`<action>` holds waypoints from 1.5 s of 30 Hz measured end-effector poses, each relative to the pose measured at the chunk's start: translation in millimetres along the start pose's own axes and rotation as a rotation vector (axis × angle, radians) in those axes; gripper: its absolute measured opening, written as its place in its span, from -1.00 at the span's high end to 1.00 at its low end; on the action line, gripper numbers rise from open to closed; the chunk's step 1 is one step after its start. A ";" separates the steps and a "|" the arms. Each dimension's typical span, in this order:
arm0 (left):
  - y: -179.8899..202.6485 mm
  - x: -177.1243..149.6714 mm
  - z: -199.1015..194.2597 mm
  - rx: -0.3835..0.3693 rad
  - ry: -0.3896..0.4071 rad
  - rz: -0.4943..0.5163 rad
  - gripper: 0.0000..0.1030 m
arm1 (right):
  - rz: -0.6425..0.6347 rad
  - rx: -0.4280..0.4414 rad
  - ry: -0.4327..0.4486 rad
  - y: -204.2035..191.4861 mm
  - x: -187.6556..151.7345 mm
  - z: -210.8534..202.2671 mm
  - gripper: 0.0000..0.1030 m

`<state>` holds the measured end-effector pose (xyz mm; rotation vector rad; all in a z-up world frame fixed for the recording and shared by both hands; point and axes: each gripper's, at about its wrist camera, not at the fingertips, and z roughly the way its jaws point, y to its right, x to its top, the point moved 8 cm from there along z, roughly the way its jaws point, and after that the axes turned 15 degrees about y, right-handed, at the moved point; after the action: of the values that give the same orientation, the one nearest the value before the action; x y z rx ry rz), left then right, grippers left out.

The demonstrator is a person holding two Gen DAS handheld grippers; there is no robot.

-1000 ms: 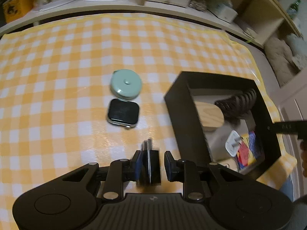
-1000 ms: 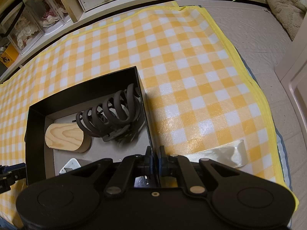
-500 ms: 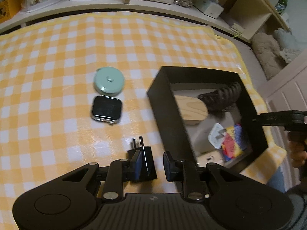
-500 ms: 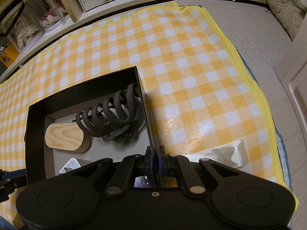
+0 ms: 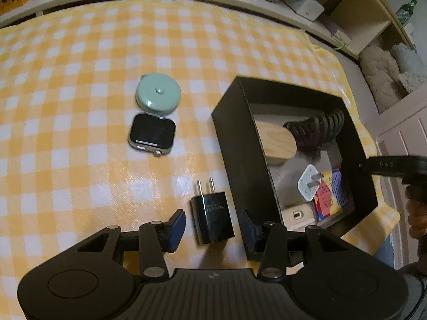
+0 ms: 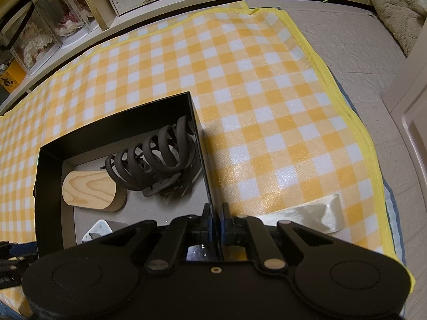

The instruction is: Organize rigid objects

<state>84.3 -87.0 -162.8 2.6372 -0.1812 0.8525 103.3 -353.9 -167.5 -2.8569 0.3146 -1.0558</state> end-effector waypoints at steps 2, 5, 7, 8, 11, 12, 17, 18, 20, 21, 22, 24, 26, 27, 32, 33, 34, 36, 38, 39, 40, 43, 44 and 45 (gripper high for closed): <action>2.7 -4.7 4.6 0.016 -0.007 0.031 0.09 | 0.001 0.000 0.000 -0.2 0.2 0.0 0.88; 5.4 -12.0 11.3 0.037 -0.015 0.066 0.09 | 0.005 -0.002 0.000 -0.5 0.5 0.0 0.88; 8.1 -13.2 13.7 0.036 -0.004 0.075 0.03 | 0.010 -0.005 0.000 0.4 0.2 -0.6 0.88; 9.6 -12.4 14.0 0.038 0.003 0.081 0.03 | 0.010 -0.011 0.000 1.7 -0.2 -0.4 0.88; 9.8 -11.3 15.3 0.043 0.015 0.070 0.02 | 0.013 -0.024 0.002 3.6 -1.3 -0.8 0.88; 9.1 -11.1 15.9 0.047 0.020 0.065 0.02 | 0.014 -0.026 0.002 3.6 -1.5 -0.5 0.88; 6.9 -10.1 17.6 0.094 0.027 0.072 0.27 | 0.016 -0.025 0.002 4.4 -1.8 -0.5 0.88; 6.3 -10.7 17.2 0.101 0.026 0.083 0.31 | 0.017 -0.024 0.001 4.7 -2.2 -0.7 0.88; 4.9 -11.0 16.4 0.098 0.018 0.078 0.32 | 0.017 -0.024 0.001 4.1 -2.1 -0.8 0.88; 3.9 -10.4 15.5 0.097 0.015 0.070 0.33 | 0.016 -0.024 0.002 4.1 -2.3 -0.9 0.88; 2.3 -9.6 14.5 0.097 0.015 0.059 0.33 | 0.016 -0.024 0.002 4.0 -1.7 -0.8 0.88; 0.1 -7.4 10.8 0.095 0.029 0.043 0.33 | 0.017 -0.024 0.001 4.2 -2.2 -0.8 0.88; -0.6 -1.8 5.0 0.092 0.055 0.032 0.34 | 0.016 -0.024 0.002 4.3 -1.8 -0.4 0.88; -0.5 2.0 1.8 0.088 0.070 0.025 0.34 | 0.016 -0.024 0.002 4.7 -2.4 -0.5 0.88; 5.2 24.2 -18.6 0.062 0.164 -0.003 0.34 | 0.017 -0.024 0.001 3.9 -1.6 -0.8 0.88; 6.4 28.6 -23.1 0.054 0.183 -0.008 0.34 | 0.017 -0.024 0.001 3.9 -1.9 -1.0 0.88; 8.8 32.0 -26.8 0.046 0.200 -0.016 0.34 | 0.017 -0.024 0.001 3.7 -1.7 -0.9 0.88; 16.4 38.8 -34.0 0.021 0.231 -0.014 0.34 | 0.015 -0.025 0.001 3.8 -1.9 -0.9 0.88; 28.4 44.2 -40.1 -0.014 0.258 0.003 0.34 | 0.015 -0.025 0.001 4.0 -1.8 -1.0 0.88; 36.1 45.5 -42.8 -0.034 0.265 0.014 0.34 | 0.017 -0.024 0.001 3.6 -1.4 -0.7 0.88; 44.1 45.4 -43.8 -0.057 0.267 0.026 0.34 | 0.017 -0.024 0.001 3.5 -1.5 -0.8 0.88; 67.4 41.2 -40.2 -0.107 0.259 0.074 0.34 | 0.016 -0.024 0.000 3.5 -1.3 -0.7 0.88; 73.1 39.0 -38.1 -0.115 0.254 0.090 0.34 | 0.017 -0.024 0.000 3.4 -1.3 -0.7 0.88; 78.1 35.3 -37.0 -0.120 0.250 0.104 0.34 | 0.017 -0.023 0.000 3.3 -1.3 -0.7 0.88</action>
<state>75.0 -145.7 -90.9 2.4018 -0.2958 1.1577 101.3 -356.8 -168.3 -2.8693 0.3529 -1.0566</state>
